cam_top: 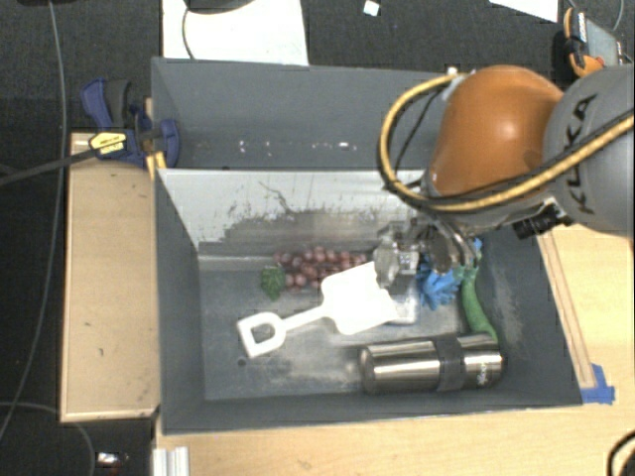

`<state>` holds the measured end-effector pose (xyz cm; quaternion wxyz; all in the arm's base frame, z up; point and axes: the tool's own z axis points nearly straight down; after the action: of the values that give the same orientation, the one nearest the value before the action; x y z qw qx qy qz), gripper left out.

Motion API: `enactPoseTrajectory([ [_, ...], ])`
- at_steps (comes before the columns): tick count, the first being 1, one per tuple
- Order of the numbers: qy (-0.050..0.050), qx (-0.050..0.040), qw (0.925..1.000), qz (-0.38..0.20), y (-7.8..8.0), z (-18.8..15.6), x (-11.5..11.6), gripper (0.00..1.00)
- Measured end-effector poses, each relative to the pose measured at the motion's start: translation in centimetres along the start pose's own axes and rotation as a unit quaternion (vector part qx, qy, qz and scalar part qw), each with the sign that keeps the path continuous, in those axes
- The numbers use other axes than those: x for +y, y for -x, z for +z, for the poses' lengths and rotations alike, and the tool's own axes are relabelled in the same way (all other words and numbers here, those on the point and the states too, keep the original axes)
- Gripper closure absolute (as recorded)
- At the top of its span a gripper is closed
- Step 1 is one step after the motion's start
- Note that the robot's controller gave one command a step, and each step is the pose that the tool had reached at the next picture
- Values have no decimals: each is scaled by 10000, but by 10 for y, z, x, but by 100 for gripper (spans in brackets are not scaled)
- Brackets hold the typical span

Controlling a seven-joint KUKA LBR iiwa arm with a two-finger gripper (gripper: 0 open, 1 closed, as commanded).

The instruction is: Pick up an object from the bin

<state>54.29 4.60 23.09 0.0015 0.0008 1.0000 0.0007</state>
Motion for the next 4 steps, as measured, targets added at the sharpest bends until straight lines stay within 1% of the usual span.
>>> enactPoseTrajectory([
  [1,0,0,10000,1,0,0,0,100],
  [2,1,-12,9969,-789,-38,39,21,100],
  [3,2,0,9962,874,-49,53,23,100],
  [4,5,17,9926,-1214,-44,73,13,100],
])
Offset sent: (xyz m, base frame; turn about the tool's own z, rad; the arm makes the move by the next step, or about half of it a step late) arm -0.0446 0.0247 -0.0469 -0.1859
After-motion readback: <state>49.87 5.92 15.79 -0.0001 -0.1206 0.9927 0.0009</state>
